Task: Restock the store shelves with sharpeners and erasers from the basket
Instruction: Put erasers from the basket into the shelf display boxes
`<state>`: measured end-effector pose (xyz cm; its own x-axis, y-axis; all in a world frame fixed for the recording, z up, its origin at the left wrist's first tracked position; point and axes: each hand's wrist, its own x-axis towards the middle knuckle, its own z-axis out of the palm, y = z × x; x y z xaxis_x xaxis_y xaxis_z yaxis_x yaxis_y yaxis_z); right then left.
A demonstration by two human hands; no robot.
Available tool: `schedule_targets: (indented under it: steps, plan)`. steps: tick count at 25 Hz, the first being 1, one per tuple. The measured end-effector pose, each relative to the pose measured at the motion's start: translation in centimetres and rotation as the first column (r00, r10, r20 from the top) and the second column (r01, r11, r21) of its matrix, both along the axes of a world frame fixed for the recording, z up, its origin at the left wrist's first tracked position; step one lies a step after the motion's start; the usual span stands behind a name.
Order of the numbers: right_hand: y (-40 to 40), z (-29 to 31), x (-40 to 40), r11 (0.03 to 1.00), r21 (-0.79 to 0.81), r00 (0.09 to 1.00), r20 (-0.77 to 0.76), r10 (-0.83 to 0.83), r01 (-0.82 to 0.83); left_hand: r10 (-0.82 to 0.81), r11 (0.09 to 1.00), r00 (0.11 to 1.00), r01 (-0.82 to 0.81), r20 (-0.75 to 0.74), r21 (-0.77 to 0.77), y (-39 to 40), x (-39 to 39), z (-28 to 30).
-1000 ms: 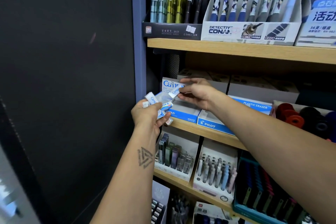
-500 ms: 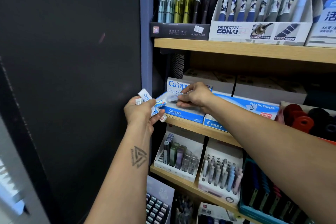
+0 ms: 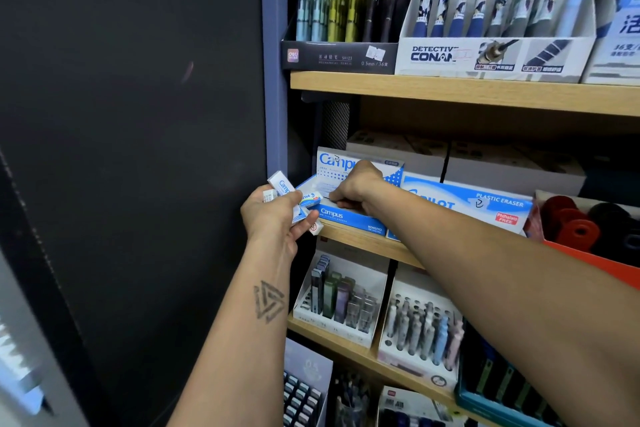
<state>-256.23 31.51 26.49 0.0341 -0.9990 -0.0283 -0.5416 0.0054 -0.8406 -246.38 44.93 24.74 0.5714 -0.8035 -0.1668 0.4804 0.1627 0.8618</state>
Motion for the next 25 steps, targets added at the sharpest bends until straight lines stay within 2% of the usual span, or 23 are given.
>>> schedule_targets:
  steps: [4, 8, 10, 12, 13, 15, 17, 18, 20, 22, 25]
  plan:
    - [-0.8, -0.5, 0.5, 0.996, -0.083, 0.999, -0.044, -0.018, 0.014, -0.021, 1.000, 1.000, 0.021, -0.008, -0.009, -0.2, -0.6, -0.1]
    - [-1.0, -0.9, 0.1, 0.996, -0.087, 0.997, -0.073, 0.018, -0.024, -0.035, 0.999, 0.999, 0.034, -0.020, -0.034, -0.4, -0.8, -0.1]
    - [-0.4, -0.5, -0.5, 0.997, -0.060, 0.999, -0.022, 0.038, -0.039, -0.047, 0.998, 0.999, 0.046, -0.020, -0.043, -0.3, -1.1, 0.0]
    - [0.9, 0.4, -1.2, 0.996, -0.059, 0.990, 0.123, 0.070, -0.063, -0.066, 0.996, 0.998, 0.066, -0.012, -0.061, -0.2, -1.4, 0.2]
    - [1.7, 1.0, -1.9, 0.990, -0.066, 0.967, 0.214, 0.137, -0.125, -0.078, 0.994, 0.997, 0.078, -0.006, -0.073, -0.1, -1.6, 0.4]
    - [3.9, 2.1, -3.5, 0.929, -0.038, 0.869, 0.343, 0.357, -0.367, -0.101, 0.990, 0.995, 0.101, 0.003, -0.096, 0.0, -2.1, 0.6]
    - [5.4, 2.6, -5.1, 0.837, -0.022, 0.778, 0.356, 0.518, -0.547, -0.120, 0.987, 0.993, 0.120, 0.010, -0.110, 0.1, -2.6, 0.7]
    - [5.6, 2.5, -5.6, 0.808, -0.045, 0.750, 0.345, 0.564, -0.587, -0.128, 0.985, 0.992, 0.128, 0.010, -0.113, 0.2, -2.9, 0.7]
    - [5.4, 2.2, -6.4, 0.806, -0.126, 0.749, 0.311, 0.585, -0.578, -0.141, 0.983, 0.990, 0.141, 0.008, -0.114, 0.2, -3.2, 0.8]
    - [5.2, 1.9, -7.0, 0.830, -0.202, 0.790, 0.257, 0.557, -0.519, -0.158, 0.982, 0.987, 0.157, -0.003, -0.108, 0.2, -3.2, 0.8]
    - [5.2, 2.0, -8.0, 0.851, -0.203, 0.799, 0.294, 0.524, -0.484, -0.183, 0.979, 0.983, 0.181, -0.017, -0.098, 0.3, -3.1, 0.7]
